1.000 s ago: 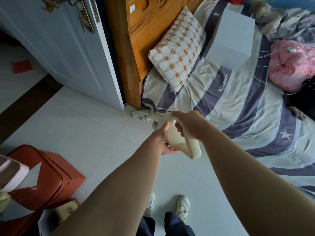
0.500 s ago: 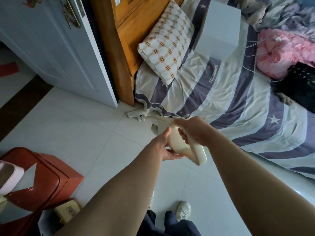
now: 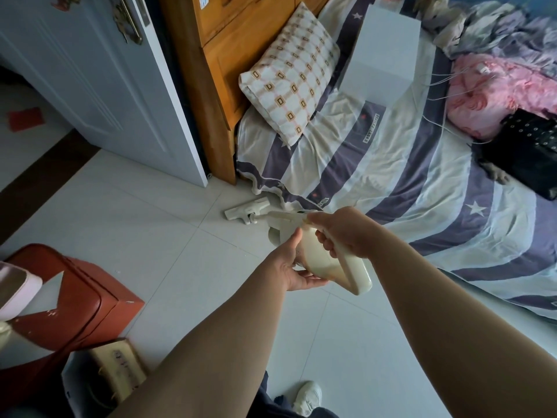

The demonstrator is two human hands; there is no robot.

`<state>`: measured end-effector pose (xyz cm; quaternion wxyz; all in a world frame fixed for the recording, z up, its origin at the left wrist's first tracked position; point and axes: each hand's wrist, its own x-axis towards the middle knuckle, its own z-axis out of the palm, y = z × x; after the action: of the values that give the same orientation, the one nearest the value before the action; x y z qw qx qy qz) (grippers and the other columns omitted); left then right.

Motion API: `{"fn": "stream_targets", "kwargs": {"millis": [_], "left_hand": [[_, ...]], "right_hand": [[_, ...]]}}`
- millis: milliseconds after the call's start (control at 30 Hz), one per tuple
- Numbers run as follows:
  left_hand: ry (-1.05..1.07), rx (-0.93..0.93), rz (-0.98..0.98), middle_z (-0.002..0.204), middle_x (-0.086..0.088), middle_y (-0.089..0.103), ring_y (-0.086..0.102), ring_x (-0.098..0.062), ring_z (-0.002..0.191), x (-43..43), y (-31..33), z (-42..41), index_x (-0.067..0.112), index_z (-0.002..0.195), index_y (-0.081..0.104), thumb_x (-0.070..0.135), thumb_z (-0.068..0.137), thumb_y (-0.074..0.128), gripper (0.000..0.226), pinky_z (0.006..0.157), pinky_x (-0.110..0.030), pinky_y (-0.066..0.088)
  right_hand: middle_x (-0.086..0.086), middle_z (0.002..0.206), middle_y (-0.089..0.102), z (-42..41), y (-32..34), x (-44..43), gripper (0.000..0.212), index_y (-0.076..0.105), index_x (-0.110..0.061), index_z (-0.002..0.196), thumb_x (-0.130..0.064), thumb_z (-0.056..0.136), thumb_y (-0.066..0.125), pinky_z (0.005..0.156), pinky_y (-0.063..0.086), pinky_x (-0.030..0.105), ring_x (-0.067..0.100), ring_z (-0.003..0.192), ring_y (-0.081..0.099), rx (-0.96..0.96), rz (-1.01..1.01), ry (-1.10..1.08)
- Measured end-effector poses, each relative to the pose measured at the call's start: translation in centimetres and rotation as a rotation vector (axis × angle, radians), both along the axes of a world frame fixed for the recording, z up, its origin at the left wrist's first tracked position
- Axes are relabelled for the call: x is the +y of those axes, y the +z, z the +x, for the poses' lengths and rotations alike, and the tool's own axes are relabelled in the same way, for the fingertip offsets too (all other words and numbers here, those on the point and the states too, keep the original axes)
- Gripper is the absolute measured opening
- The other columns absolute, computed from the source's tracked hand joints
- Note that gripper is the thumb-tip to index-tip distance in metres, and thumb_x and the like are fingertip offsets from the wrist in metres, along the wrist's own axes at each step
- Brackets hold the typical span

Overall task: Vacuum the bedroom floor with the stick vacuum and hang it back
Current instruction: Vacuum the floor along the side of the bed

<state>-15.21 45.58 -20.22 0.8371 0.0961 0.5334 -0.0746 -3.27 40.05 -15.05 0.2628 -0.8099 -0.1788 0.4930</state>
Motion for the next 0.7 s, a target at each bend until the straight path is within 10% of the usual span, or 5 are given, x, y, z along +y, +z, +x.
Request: {"fn": "stream_targets", "kwargs": {"millis": [367,700], "left_hand": [[0.043,0.012,-0.012,0.101,-0.021,0.051,0.055,-0.046,0.103,-6.1,0.4,-0.4,0.002,0.096,0.044,0.054,0.091,0.060,0.055,0.099,-0.064,0.044],[0.069,-0.005,0.015,0.103,-0.019,0.051,0.054,-0.046,0.115,-11.1,0.4,-1.1,0.003,0.121,0.040,0.052,0.088,0.064,0.064,0.098,-0.064,0.045]], "right_hand": [[0.010,0.067,0.064,0.1,-0.3,-5.7,0.045,0.068,-0.006,0.076,-0.050,0.085,0.062,0.064,0.050,0.038,0.025,0.058,0.056,-0.001,-0.005,0.078],[0.010,0.066,0.061,0.0,0.0,-10.3,0.042,0.068,-0.004,0.079,-0.045,0.088,0.063,0.059,0.047,0.034,0.024,0.059,0.053,0.017,-0.003,0.112]]}}
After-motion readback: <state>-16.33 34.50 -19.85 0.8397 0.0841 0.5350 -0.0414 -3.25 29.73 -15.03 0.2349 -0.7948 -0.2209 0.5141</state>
